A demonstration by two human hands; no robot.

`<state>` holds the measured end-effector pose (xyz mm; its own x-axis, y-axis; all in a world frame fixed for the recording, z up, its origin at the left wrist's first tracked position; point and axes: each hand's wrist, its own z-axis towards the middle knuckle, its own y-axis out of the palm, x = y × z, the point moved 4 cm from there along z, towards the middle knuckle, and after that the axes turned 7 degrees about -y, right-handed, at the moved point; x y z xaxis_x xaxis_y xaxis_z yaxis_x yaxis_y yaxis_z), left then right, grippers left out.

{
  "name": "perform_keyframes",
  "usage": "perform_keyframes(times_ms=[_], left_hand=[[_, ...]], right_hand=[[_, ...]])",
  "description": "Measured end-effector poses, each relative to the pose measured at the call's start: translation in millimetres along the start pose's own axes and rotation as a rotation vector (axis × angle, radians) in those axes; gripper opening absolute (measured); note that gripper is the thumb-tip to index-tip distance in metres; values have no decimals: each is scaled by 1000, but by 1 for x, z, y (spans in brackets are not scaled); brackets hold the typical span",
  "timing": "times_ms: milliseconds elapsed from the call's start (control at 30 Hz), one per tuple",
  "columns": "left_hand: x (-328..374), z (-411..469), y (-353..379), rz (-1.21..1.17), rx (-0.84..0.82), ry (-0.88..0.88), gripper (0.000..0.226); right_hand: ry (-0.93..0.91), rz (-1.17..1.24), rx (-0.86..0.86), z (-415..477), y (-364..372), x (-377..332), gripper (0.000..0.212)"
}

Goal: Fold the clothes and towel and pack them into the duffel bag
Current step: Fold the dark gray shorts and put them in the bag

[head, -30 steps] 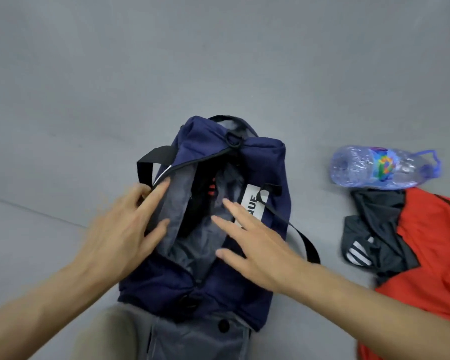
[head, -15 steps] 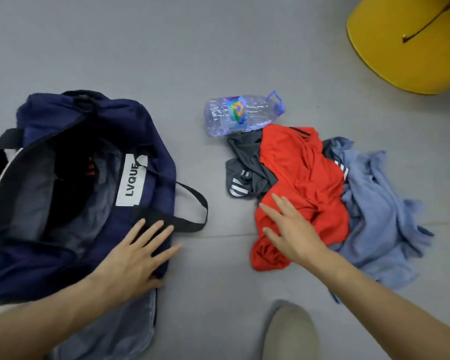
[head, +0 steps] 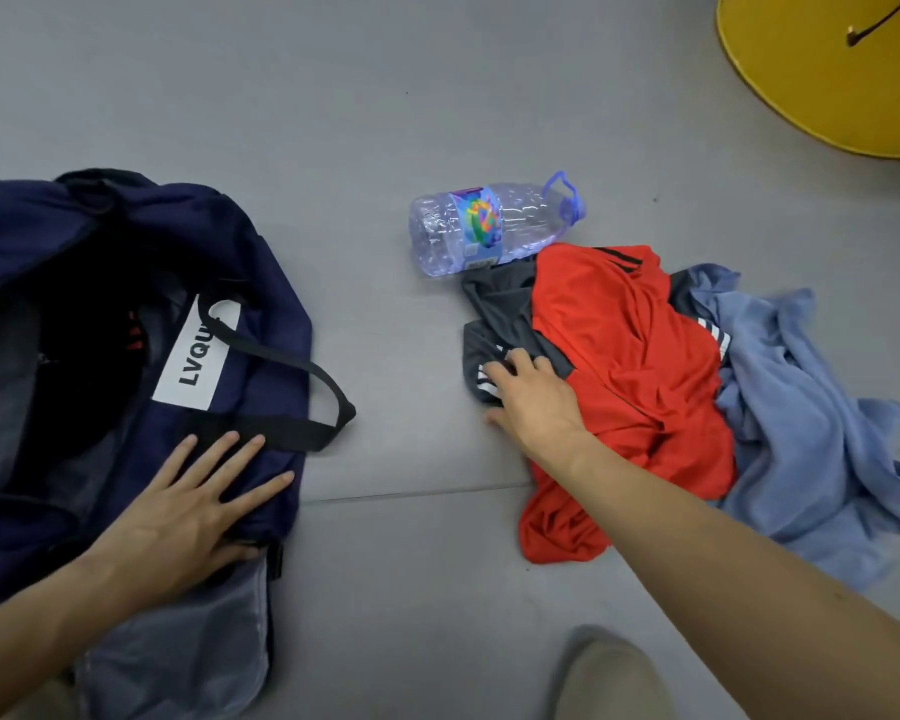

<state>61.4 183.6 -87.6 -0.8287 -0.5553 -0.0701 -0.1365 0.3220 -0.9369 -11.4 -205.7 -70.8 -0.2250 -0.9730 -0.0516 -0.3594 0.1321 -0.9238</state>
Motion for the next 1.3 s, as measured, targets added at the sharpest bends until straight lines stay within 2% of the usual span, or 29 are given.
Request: perform_keyframes(times_ms=[67,133,267,400,467,600,700,833,1000,1133,1300], left_hand=[[-9,-5,1,1,-8,-15,79],[-8,-11,1,-1,-40,-51,79],[-1,-23,4,8,-77,-99,84],[2,-20,-42,23,-108,-35,95],[3,-9,-89,-23,-49,-15,94],[20,15,-212,-243,35,-35,98],[39,26,-292,-429,85,-104,95],[66,14,-355,-618,120,-199,89],[82,-19,-381,-985,173,-368,87],[78,-48,-389,-1131,245,-441,84],[73,-82,-393,-1123,331,-477,48]], right_hand=[[25,28,41,2,-3,7,35],[40,107,92,2,-9,13,26],[112,563,333,-13,-51,17,10],[116,963,502,-31,-119,25,9],[90,1065,564,-43,-160,24,15],[24,1129,611,-74,-238,9,24],[8,1147,615,-102,-286,-4,19],[-77,1222,686,-134,-347,-28,11],[-159,1323,766,-173,-415,-57,12],[-258,1422,781,-206,-451,-84,13],[-351,1573,775,-239,-476,-112,9]])
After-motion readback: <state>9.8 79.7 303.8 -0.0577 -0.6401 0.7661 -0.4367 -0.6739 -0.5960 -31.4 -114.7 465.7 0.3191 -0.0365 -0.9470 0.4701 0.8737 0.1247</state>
